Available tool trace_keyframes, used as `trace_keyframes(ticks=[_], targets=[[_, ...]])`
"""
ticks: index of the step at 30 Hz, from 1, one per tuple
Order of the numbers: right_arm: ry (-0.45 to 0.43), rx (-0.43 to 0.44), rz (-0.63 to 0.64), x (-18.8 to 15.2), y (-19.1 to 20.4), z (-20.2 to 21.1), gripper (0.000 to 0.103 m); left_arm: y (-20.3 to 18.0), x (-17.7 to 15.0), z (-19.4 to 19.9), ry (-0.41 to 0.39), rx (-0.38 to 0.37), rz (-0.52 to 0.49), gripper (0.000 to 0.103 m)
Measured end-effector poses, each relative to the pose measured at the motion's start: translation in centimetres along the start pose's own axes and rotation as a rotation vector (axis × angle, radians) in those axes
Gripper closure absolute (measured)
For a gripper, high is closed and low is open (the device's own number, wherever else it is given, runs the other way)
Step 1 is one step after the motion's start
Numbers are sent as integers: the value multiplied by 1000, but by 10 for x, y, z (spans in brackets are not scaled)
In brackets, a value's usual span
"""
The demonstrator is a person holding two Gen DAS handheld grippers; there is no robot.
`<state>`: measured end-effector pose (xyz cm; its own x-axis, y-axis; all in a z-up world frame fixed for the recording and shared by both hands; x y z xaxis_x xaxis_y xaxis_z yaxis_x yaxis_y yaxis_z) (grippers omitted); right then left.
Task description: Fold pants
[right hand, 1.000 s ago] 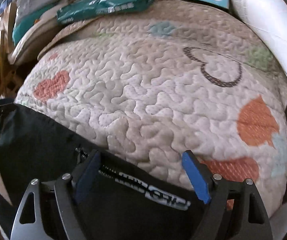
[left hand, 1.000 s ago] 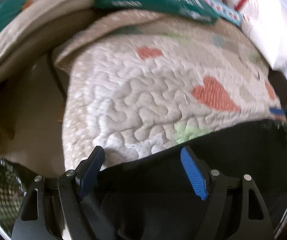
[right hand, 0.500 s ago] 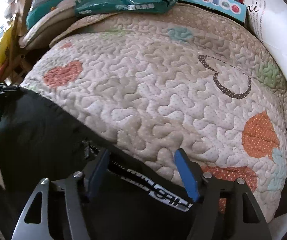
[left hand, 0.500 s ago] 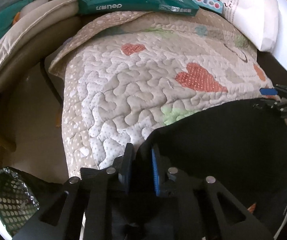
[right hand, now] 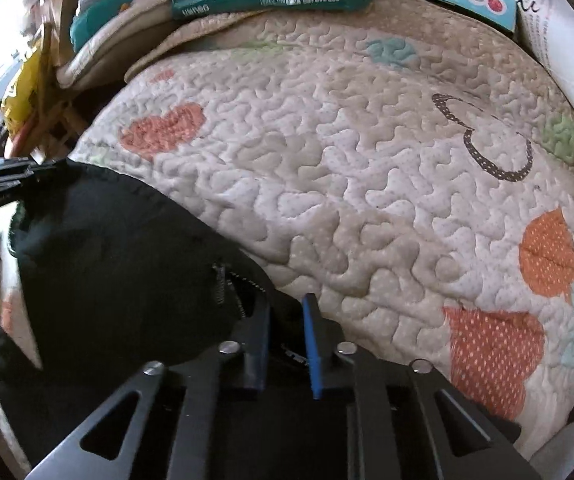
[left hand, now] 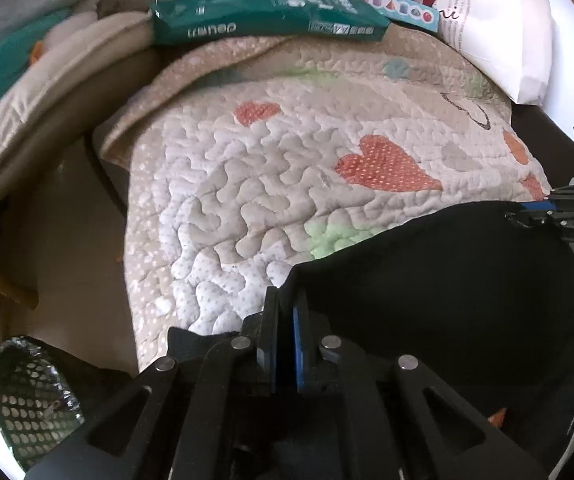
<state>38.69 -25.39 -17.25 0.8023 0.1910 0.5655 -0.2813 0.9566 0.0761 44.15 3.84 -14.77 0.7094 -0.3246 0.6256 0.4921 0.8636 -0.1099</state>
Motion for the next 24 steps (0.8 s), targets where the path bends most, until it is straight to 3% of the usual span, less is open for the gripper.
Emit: trace_keyframes(ticks=[6,13,19,24], targets=[[-36,-31,12,-12,19,44,91,-19,-4,53,-81,5,2,98],[-45,-69,28,-58,51,116,93,-52,-35,139,-163,-15,-28,98],[-7,-86,46,-129,86,164,94,-93,-93,195,-157,-16,-118,98],[31,-76,23,-183,111,183,95,-107,-145,214,-94,18,-152,97]])
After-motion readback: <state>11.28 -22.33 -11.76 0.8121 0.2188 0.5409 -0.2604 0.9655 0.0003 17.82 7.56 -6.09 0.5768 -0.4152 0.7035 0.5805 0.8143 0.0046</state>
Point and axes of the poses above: each gripper's, at about its wrist camera, not at the fingertips, and z roughly against the way its jaws point, y to its left, x to its top, the point moved 7 cm from there along -z, roughly the way its jaws point, and after that the axes turned 7 degrees about -y, right-handed, at the moved point
